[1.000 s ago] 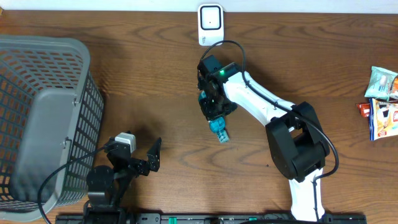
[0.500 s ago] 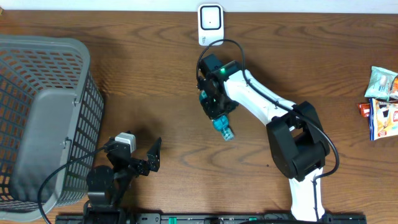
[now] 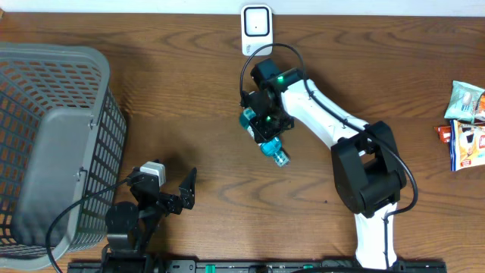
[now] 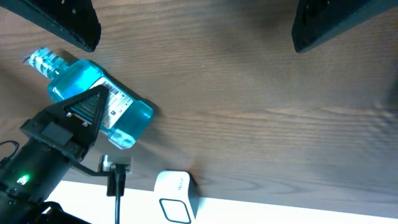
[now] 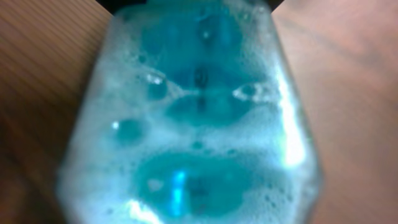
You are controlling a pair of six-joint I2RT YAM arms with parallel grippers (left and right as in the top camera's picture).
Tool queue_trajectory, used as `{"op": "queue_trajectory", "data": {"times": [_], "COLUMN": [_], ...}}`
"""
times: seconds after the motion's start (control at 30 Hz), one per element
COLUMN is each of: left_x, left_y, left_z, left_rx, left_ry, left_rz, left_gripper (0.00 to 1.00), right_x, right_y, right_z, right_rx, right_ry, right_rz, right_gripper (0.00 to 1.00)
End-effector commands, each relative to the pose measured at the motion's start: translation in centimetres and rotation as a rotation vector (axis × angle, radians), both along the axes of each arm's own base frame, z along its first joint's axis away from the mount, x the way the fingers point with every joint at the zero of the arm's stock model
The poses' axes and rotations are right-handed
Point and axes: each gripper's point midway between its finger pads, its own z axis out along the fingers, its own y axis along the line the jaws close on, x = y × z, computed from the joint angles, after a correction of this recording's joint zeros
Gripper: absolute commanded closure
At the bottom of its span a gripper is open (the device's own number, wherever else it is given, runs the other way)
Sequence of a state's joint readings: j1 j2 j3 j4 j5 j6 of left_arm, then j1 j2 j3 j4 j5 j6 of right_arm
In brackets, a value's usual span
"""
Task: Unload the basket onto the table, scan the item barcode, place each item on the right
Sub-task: 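Rotate the held mouthwash bottle with the right gripper above the table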
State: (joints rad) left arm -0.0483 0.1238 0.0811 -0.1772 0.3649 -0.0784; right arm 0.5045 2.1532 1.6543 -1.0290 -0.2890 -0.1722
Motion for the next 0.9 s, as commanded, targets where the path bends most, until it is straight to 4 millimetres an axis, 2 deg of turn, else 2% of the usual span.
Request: {"op": "queue_trajectory", "data": {"times": [0.0,0.2,0.27,0.33,0.43,0.53,0.6,0.7,0.87], "left_x": [-0.3,-0.3,-0.3,-0.3,-0.3,-0.3,-0.3,-0.3,-0.3], "left_y": [-0.1,-0.1,-0.1,-0.1,-0.1,-0.1,-0.1,-0.1,-0.1], "left_z": [-1.3,-1.3,-1.3,-1.3,-1.3,-1.3,-1.3,-1.3,-1.3], "left_rx": [-0.001,-0.001,-0.001,-0.001,-0.001,-0.001,-0.001,-0.001,-0.001], "left_ry": [0.041,0.041,0.041,0.041,0.041,0.041,0.041,0.041,0.041], "left_rz": [-0.009,-0.009,-0.009,-0.009,-0.009,-0.009,-0.009,-0.009,-0.009], "left_gripper": [0.02,0.02,0.02,0.02,0.02,0.02,0.02,0.02,0.02], "right_x": [0.2,-0.1,0.1,0.7,1.7,2.4,2.4,2.3,2.5], "right_y": [1.8,0.9,0.3,-0.9,-3.8,-5.8,-5.9,-5.7,-5.7], "right_z": [2.2,3.7,3.6,2.9,1.1,0.2,0.1,0.1,0.1], "right_rx": [0.238,0.382,0.376,0.310,0.094,-0.070,-0.091,-0.095,-0.101], "right_ry": [0.037,0.101,0.102,0.078,0.030,-0.018,-0.026,-0.022,-0.025], "right_rz": [0.094,0.099,0.089,0.082,0.028,0.002,0.008,-0.013,-0.039], "right_gripper": [0.99,0.99,0.99,0.99,0.99,0.99,0.98,0.87,0.84]}}
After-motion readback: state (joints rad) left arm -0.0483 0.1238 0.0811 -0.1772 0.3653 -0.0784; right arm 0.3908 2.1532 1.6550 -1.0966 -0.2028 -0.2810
